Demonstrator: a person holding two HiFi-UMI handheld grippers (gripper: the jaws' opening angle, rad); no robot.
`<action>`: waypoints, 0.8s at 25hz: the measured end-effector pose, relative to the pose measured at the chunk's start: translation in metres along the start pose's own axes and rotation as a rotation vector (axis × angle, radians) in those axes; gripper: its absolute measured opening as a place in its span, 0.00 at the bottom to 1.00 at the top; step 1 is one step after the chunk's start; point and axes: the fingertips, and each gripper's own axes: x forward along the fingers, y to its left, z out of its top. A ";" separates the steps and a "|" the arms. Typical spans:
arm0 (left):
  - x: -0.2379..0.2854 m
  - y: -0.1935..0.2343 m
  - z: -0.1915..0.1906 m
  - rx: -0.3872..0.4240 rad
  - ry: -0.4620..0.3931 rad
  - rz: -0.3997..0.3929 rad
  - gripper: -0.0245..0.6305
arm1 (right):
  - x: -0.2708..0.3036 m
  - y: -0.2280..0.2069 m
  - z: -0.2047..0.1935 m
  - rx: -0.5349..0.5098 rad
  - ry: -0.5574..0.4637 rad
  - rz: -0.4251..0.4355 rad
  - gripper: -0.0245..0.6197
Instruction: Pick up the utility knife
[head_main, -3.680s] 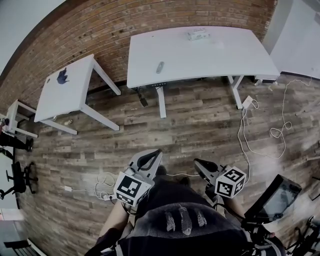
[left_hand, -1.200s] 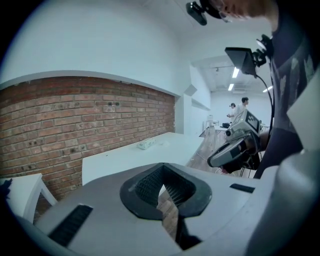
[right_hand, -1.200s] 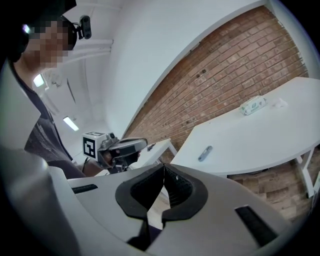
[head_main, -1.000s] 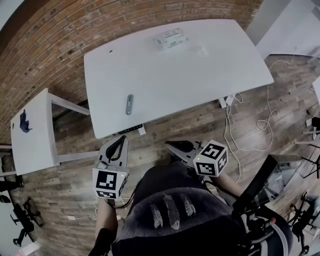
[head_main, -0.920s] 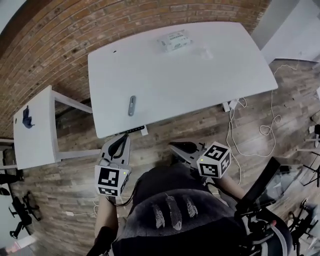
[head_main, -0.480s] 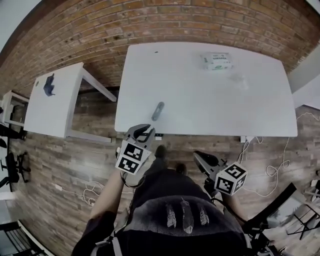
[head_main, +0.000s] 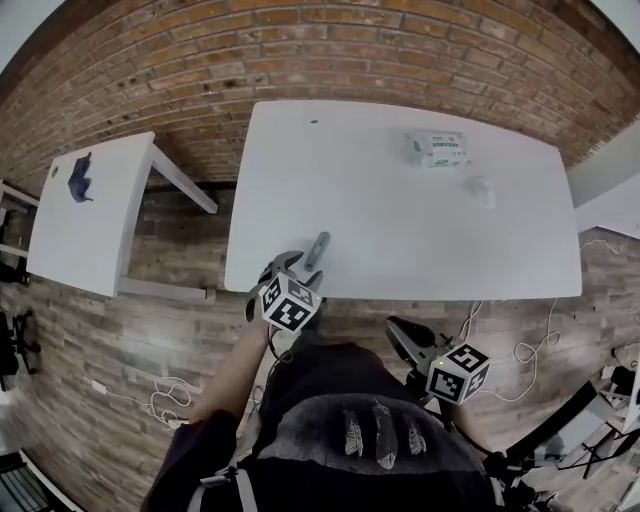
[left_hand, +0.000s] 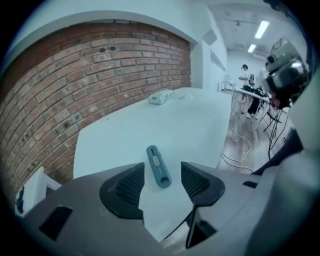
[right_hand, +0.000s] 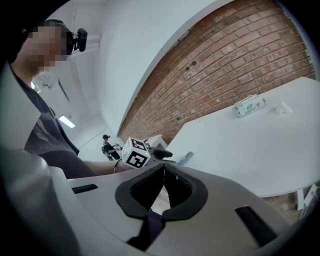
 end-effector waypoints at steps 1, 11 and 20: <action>0.007 0.003 -0.002 -0.013 0.008 -0.008 0.38 | 0.004 -0.001 0.004 -0.001 0.002 -0.006 0.04; 0.038 0.006 -0.011 -0.014 0.040 -0.096 0.38 | 0.027 -0.008 0.015 0.034 0.022 -0.063 0.04; 0.047 -0.002 -0.021 -0.062 0.070 -0.175 0.31 | 0.033 -0.008 0.011 0.061 0.025 -0.079 0.04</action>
